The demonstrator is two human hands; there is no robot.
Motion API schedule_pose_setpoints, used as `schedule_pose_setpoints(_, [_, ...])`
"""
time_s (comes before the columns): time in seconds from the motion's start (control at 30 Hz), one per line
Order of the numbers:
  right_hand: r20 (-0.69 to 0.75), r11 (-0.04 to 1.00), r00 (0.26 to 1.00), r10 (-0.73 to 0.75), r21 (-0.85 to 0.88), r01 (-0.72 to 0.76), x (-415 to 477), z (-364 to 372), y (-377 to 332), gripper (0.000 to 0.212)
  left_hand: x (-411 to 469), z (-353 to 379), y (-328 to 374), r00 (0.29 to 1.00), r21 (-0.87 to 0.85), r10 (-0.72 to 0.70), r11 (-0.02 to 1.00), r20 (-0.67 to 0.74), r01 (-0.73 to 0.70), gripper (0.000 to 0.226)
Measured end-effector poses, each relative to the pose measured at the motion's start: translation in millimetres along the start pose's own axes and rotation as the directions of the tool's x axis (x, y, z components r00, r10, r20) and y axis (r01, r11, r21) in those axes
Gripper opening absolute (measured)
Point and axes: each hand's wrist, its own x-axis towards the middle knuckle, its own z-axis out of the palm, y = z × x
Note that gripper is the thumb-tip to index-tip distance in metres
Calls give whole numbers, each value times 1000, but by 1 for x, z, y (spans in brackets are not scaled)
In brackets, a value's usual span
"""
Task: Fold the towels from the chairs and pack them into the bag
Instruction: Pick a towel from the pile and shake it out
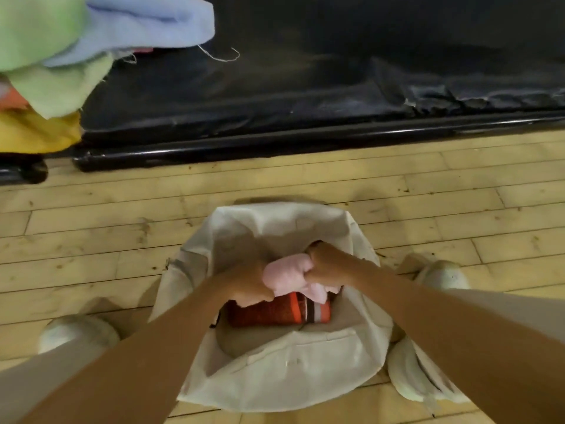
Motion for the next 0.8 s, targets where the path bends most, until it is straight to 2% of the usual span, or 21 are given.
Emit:
schedule_pose_setpoints(0.1, [-98, 999, 994, -46, 16, 48, 12, 7, 0, 35, 12, -6, -2, 998, -41, -61, 997, 2, 61, 65])
schedule_pose_setpoints(0.23, [-143, 996, 988, -52, 64, 62, 15, 15, 3, 28, 21, -9, 0, 996, -39, -86, 995, 9, 87, 60])
schedule_pose_setpoints(0.3, [-144, 995, 989, -31, 90, 45, 13, 19, 4, 41, 25, -3, 0, 998, 1, -65, 998, 8, 64, 60])
schedule_pose_setpoints(0.37, [-127, 993, 992, 1, 115, 14, 9, 20, 2, 67, 26, 5, -2, 999, -44, -41, 998, -10, 41, 63])
schedule_pose_setpoints(0.43, [-106, 989, 994, 19, 147, -3, 3, 19, -1, 89, 25, 11, -8, 999, -26, 1, 1000, -39, -2, 82])
schedule_pose_setpoints(0.5, [-101, 988, 995, 7, 156, 9, -3, 17, -6, 96, 25, 15, -18, 993, 65, 24, 998, -116, -17, 100])
schedule_pose_setpoints(0.53, [-108, 987, 994, -3, 158, 20, -5, 17, -8, 97, 25, 14, -22, 984, 94, 24, 996, -177, -8, 100])
schedule_pose_setpoints(0.63, [-173, 986, 985, 14, 166, 15, -2, 15, -10, 94, 19, 10, -30, 936, 94, 68, 995, -345, -37, 84])
schedule_pose_setpoints(0.73, [-382, 998, 924, 15, 65, 11, 4, 17, -12, 61, 11, 13, -29, 846, 175, 113, 984, -522, -24, 74])
schedule_pose_setpoints(0.8, [-509, 998, 858, -66, -33, 57, 7, 22, -13, 49, 15, 18, -31, 816, 198, 123, 980, -565, -11, 75])
